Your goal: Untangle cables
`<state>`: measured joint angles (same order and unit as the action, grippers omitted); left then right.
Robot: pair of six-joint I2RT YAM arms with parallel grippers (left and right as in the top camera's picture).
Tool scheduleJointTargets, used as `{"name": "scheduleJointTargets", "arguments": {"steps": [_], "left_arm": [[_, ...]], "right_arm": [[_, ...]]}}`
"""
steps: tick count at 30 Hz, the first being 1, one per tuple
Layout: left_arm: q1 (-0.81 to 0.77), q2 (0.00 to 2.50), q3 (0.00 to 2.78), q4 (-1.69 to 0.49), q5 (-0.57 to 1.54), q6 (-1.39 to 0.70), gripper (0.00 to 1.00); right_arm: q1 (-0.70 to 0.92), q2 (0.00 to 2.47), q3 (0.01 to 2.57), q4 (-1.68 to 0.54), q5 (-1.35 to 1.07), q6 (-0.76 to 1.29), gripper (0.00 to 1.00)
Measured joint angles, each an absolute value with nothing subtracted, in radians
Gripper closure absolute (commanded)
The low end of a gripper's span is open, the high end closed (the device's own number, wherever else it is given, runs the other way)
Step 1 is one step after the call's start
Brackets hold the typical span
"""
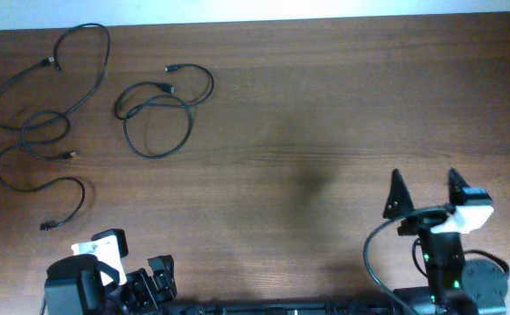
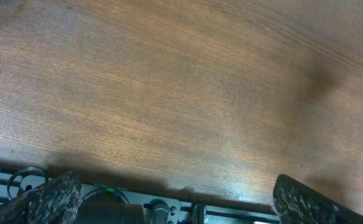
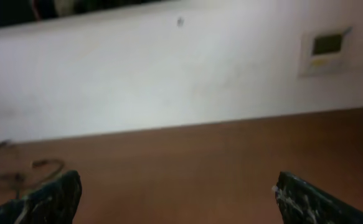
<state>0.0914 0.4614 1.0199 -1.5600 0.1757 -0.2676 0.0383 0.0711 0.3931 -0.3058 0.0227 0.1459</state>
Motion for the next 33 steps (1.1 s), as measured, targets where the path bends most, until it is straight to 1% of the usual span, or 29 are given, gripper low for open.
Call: {"name": "scheduleJointTargets", "arguments": {"steps": [5,12,15,20,26,33], "left_arm": [[0.091,0.461,1.020,-1.560,0.176,-0.268,0.01],[0.091,0.461,1.020,-1.560,0.176,-0.267,0.01],[0.091,0.461,1.020,-1.560,0.176,-0.268,0.01],[0.091,0.461,1.020,-1.560,0.176,-0.267,0.01],[0.091,0.461,1.020,-1.560,0.176,-0.268,0.01],[0.091,0.461,1.020,-1.560,0.176,-0.267,0.02]], "right_arm": [[-0.025,0.015,0.307,-0.253,0.026,0.146,0.01],[-0.030,0.015,0.138,-0.044,0.018,0.146,0.01],[-0.030,0.015,0.085,-0.002,0.017,0.146,0.01],[-0.030,0.015,0.019,-0.007,0.018,0.146,0.02],[-0.030,0.014,0.012,-0.075,0.018,0.127,0.01],[-0.030,0.014,0.012,-0.075,0.017,0.119,0.01]]}}
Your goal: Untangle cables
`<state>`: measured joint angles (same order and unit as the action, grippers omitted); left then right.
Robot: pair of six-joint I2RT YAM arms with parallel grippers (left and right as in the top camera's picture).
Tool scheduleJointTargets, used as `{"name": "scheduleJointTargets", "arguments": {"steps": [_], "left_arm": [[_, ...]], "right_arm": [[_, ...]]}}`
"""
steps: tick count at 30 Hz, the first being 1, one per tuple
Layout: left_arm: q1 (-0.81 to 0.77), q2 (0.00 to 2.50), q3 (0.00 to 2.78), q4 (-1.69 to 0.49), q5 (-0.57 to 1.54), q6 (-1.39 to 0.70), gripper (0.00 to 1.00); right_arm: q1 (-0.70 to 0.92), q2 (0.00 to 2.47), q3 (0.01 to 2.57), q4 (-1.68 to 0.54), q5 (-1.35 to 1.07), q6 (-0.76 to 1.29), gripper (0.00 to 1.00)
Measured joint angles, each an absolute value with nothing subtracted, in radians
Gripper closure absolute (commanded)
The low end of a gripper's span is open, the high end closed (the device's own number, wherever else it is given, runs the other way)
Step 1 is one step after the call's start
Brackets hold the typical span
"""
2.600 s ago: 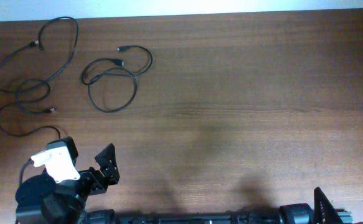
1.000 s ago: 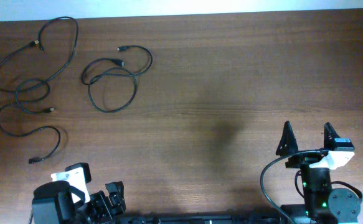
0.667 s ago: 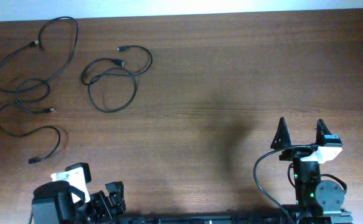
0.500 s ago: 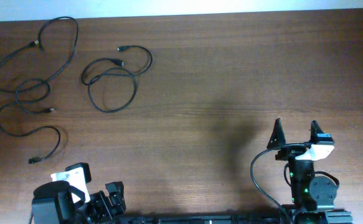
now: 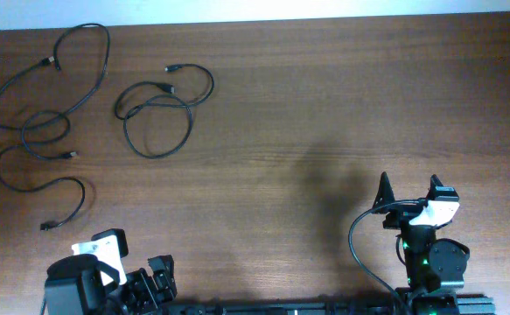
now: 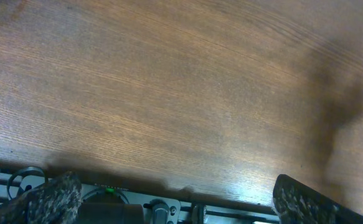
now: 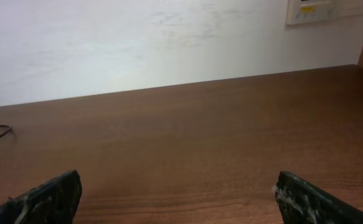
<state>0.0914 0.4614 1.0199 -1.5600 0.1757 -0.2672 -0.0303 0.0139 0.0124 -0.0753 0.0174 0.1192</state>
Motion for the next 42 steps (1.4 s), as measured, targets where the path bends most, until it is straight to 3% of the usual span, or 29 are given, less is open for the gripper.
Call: {"name": "scheduleJointTargets", "arguments": {"steps": [42], "left_arm": [[0.091,0.461,1.020,-1.560,0.176,-0.268,0.01]], "right_arm": [[-0.041,0.014,0.012,-0.076,0.010,-0.008,0.01]]}}
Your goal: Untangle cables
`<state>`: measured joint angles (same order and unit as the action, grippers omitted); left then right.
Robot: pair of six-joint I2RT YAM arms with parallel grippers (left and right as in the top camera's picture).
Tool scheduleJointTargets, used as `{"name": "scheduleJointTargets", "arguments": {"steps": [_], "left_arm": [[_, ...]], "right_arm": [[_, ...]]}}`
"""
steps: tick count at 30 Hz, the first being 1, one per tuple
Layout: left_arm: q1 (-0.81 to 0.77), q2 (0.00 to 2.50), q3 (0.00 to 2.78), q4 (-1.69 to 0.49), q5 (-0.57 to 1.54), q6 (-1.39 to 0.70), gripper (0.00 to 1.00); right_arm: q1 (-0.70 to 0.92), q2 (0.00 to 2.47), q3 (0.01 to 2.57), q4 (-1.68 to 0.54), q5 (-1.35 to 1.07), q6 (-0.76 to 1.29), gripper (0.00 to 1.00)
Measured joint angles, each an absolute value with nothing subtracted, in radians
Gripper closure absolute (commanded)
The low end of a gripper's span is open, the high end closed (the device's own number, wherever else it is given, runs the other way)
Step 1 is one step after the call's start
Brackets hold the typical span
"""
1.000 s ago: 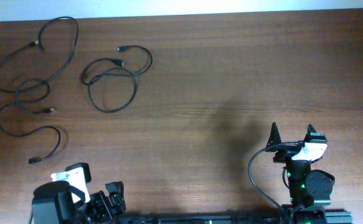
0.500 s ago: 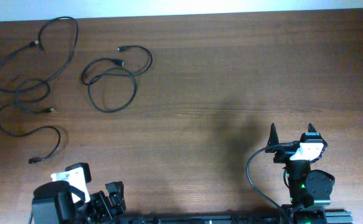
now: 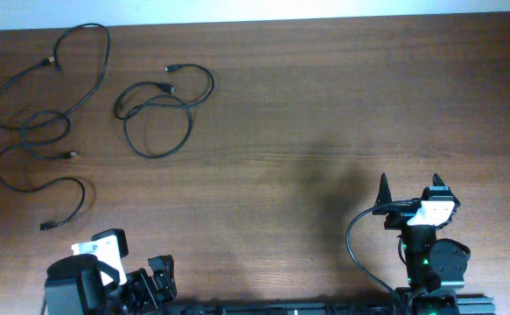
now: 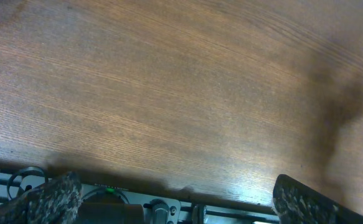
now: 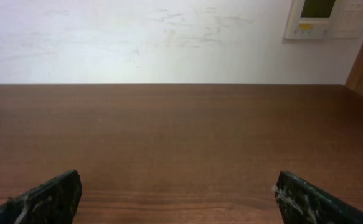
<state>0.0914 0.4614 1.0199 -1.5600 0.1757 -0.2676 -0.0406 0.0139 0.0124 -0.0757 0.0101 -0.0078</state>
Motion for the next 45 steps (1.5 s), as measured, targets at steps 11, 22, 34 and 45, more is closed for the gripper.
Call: {"name": "scheduleJointTargets", "arguments": {"steps": [11,22,34,45], "left_arm": [[0.091,0.461,1.020,-1.560,0.176,-0.268,0.01],[0.061,0.190,1.021,-1.542,0.176,-0.273,0.01],[0.044,0.008,0.949,-1.172,0.168,-0.259,0.01],[0.044,0.013,0.434,-0.574,0.160,-0.144,0.01]], "right_arm": [[-0.041,0.014,0.012,-0.076,0.010,-0.008,0.02],[-0.041,0.014,0.012,-0.076,0.010,-0.008,0.01],[-0.041,0.013,0.012,-0.075,0.010,-0.008,0.01],[-0.041,0.012,0.013,-0.076,0.009,-0.008,0.01]]}}
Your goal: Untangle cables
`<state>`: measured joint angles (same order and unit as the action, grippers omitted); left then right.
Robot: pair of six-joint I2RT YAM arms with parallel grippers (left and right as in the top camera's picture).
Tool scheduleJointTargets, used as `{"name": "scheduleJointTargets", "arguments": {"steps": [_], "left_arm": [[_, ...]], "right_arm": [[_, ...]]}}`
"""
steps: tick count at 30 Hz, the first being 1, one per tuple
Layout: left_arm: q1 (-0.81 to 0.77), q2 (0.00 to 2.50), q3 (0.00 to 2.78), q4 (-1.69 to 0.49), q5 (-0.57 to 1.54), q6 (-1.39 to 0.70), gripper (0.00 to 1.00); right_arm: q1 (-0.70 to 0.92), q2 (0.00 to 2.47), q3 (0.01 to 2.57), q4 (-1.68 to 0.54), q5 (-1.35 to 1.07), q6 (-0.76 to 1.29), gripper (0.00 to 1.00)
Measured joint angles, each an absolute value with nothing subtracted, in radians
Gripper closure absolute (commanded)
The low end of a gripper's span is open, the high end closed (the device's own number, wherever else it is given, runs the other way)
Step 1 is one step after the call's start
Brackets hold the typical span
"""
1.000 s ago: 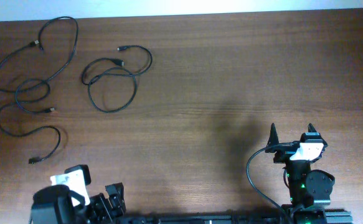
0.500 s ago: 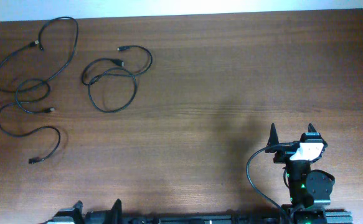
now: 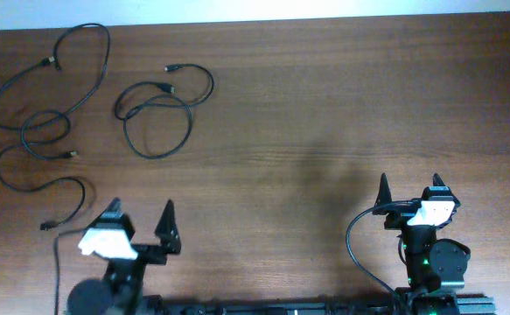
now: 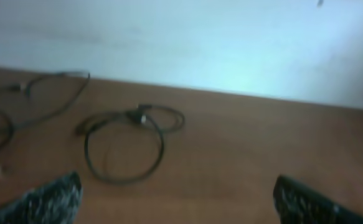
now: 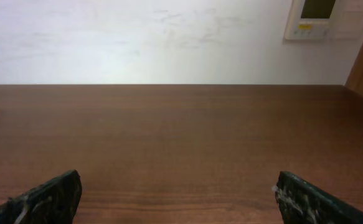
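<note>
Two black cables lie on the brown table at the far left. A long winding cable [image 3: 36, 122] runs along the left edge. A shorter coiled cable [image 3: 157, 114] lies apart to its right, also seen as the coiled cable [image 4: 125, 137] in the blurred left wrist view. My left gripper [image 3: 139, 219] stands open near the front edge, below the coil, nothing between its fingers [image 4: 50, 199]. My right gripper [image 3: 409, 191] is open at the front right, far from both cables, fingers [image 5: 306, 196] wide apart over bare wood.
A white wall [image 5: 137, 37] rises behind the table's far edge, with a small control panel [image 5: 318, 15] on it. The wooden table [image 3: 324, 114] stretches wide between the cables and my right arm.
My left arm has risen from its folded pose at the front edge; its gripper now points across the table toward the cables. The right arm and both cables are where they were.
At first my left arm was folded low at the front edge, its camera on the wood, and the right gripper stood further right. The right gripper then shifted left and nearer the front edge and stayed. Now the left gripper is raised and faces the cables.
</note>
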<state>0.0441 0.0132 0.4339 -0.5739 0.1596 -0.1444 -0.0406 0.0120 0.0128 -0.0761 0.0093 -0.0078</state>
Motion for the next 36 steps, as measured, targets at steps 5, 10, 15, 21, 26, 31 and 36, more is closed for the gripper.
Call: {"name": "scheduleJointTargets", "arguments": {"steps": [5,10,15,21,26,31,36], "left_arm": [[0.044,0.013,0.201,-0.349,0.156,-0.082,0.01],[0.044,0.013,0.060,-0.149,0.156,-0.035,0.01],[0.044,0.012,0.019,-0.076,0.148,0.066,0.01],[0.044,0.012,0.019,-0.077,0.123,0.112,0.01],[0.044,0.012,0.019,-0.077,0.122,0.117,0.01],[0.044,0.012,0.019,-0.077,0.122,0.117,0.01],[0.044,0.012,0.019,-0.077,0.122,0.117,0.01]], "right_arm": [[-0.041,0.012,0.013,-0.076,0.007,-0.008,0.01],[-0.041,0.012,0.013,-0.076,0.007,-0.008,0.01],[-0.041,0.012,0.013,-0.076,0.007,-0.008,0.01],[-0.041,0.012,0.013,-0.076,0.007,-0.008,0.02],[-0.041,0.012,0.013,-0.076,0.007,-0.008,0.01],[-0.041,0.012,0.013,-0.076,0.007,-0.009,0.01],[-0.041,0.012,0.013,-0.076,0.007,-0.008,0.01]]}}
